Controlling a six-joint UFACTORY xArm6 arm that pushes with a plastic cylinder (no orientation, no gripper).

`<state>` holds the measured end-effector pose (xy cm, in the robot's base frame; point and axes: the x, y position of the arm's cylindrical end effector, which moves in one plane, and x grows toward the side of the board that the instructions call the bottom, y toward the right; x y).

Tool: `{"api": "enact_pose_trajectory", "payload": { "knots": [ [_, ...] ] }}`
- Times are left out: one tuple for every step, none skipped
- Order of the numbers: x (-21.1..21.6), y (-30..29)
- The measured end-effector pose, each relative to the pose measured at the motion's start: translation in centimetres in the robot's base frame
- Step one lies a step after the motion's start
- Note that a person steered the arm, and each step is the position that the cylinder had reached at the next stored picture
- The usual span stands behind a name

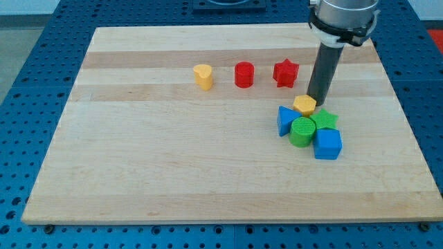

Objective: Move the green blocks to the bottom left side

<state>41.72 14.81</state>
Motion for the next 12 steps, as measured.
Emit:
{"api": "enact_pose_trajectory", "payload": {
  "knots": [
    [-0.3, 1.6],
    [2.0, 2.7],
    [4.1, 2.5],
    [4.4, 1.9],
    [4.4, 0.3],
    [4.4, -1.4],
    [4.4, -1.9],
    [4.4, 1.1],
    [4.4, 2.1],
    [4.5, 2.1],
    [5.2, 1.6],
    [6.1, 0.6]
  ]
}}
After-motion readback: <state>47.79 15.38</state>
